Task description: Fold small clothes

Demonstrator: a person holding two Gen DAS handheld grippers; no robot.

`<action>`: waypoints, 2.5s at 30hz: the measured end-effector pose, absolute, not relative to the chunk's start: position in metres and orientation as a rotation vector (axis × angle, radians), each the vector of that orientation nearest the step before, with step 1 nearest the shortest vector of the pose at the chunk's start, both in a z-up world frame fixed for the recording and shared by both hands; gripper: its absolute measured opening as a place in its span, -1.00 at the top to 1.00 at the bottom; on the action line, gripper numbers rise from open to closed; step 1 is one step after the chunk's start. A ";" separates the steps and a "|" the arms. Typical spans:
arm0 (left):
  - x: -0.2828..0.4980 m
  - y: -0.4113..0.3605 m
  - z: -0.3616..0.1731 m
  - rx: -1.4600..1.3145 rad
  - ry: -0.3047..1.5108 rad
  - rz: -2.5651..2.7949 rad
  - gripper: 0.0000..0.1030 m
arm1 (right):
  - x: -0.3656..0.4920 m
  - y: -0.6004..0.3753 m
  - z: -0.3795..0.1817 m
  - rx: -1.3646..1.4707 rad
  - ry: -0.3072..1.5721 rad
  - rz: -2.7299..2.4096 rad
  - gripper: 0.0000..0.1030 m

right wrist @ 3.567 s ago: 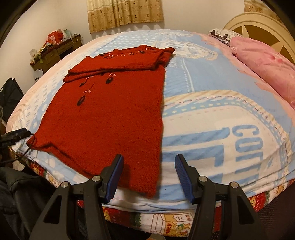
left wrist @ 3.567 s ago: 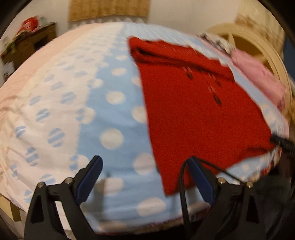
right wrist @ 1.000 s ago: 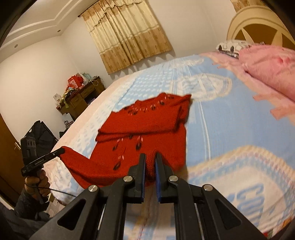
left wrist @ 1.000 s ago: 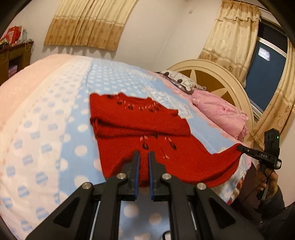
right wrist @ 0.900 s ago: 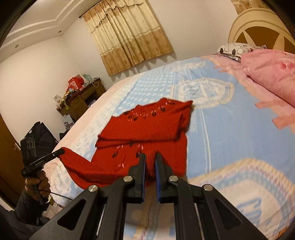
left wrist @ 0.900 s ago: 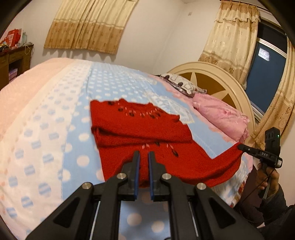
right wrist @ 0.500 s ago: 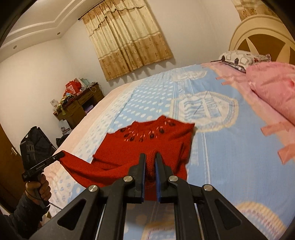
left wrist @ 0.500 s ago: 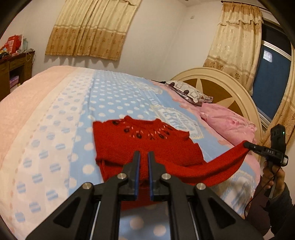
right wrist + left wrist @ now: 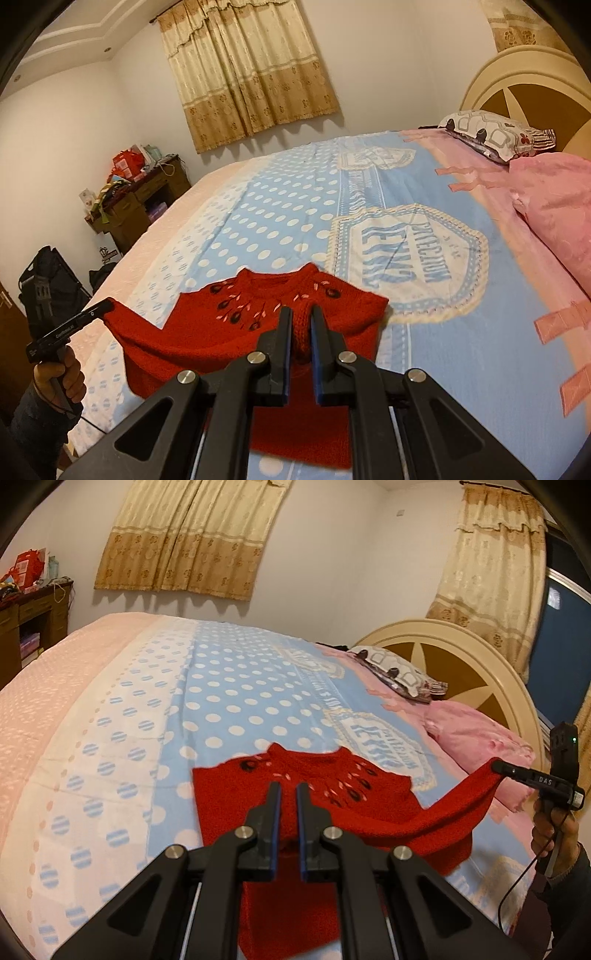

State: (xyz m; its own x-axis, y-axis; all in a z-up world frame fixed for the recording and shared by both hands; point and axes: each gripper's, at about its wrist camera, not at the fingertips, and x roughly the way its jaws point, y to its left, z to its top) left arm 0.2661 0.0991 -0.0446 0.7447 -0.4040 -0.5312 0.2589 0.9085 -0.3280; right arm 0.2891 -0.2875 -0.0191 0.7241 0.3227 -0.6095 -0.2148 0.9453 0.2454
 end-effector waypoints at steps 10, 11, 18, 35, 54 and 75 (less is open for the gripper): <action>0.335 0.099 -0.067 -0.267 0.708 -0.302 0.85 | 0.363 -0.286 -0.041 0.159 0.767 0.234 0.84; 0.341 0.098 -0.070 -0.265 0.718 -0.297 0.85 | 0.370 -0.286 -0.045 0.161 0.777 0.226 0.84; 0.369 0.087 -0.094 -0.235 0.786 -0.266 0.85 | 0.412 -0.287 -0.080 0.165 0.863 0.185 0.84; 0.395 0.105 -0.128 -0.232 0.821 -0.153 0.78 | 0.477 -0.287 -0.128 0.261 0.945 0.136 -0.48; 0.332 0.069 -0.157 0.080 0.876 -0.093 -0.27 | 0.368 -0.233 -0.168 -0.090 1.016 0.281 -0.48; 0.265 0.051 -0.148 0.087 0.779 -0.142 -0.33 | 0.280 -0.209 -0.168 -0.095 0.914 0.252 -0.48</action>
